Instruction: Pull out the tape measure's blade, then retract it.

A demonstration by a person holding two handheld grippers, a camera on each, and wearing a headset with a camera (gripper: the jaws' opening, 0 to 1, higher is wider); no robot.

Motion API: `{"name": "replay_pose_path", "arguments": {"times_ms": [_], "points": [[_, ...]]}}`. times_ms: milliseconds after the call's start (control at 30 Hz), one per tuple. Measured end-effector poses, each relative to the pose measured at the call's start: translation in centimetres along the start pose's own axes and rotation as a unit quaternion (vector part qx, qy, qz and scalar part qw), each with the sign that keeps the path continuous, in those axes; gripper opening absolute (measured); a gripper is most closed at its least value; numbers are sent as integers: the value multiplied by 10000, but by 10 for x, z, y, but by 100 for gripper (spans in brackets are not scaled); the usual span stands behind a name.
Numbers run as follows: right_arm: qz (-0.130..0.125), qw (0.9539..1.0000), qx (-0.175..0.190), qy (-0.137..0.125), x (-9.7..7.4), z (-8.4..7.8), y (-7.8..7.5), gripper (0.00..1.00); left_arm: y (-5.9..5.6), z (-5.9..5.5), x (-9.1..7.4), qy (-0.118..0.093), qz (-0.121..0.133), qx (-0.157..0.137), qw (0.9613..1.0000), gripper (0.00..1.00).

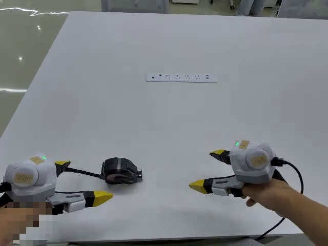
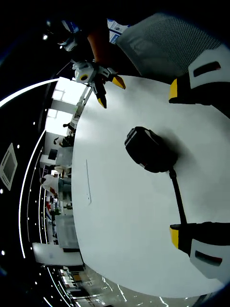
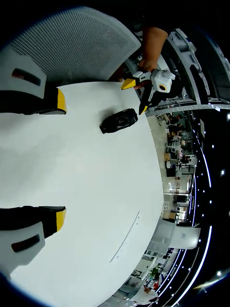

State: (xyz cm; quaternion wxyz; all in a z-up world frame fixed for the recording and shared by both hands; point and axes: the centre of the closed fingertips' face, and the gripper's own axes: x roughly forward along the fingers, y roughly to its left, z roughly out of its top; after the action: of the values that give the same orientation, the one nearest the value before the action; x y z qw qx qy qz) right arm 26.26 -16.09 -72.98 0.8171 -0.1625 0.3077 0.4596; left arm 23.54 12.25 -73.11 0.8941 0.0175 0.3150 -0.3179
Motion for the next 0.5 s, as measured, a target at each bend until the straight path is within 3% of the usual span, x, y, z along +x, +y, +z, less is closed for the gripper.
{"name": "replay_pose_path", "arguments": {"times_ms": [100, 200, 333, 500], "points": [[-47, 10000, 25, 18, -14, -12, -6, 77, 4, -2, -6, -1, -25, -44, 10000, 100], [-139, 9995, 239, -169, -30, -16, -12, 80, 10, -2, -12, -53, 84, 47, 9999, 100], [-242, 9988, 380, -203, -46, -24, -20, 83, 7, 2, -18, -180, 12, 77, 9998, 100], [-343, 9984, 426, -149, -63, -37, -27, 87, 15, 7, -27, -240, 70, 24, 9997, 100]]}}
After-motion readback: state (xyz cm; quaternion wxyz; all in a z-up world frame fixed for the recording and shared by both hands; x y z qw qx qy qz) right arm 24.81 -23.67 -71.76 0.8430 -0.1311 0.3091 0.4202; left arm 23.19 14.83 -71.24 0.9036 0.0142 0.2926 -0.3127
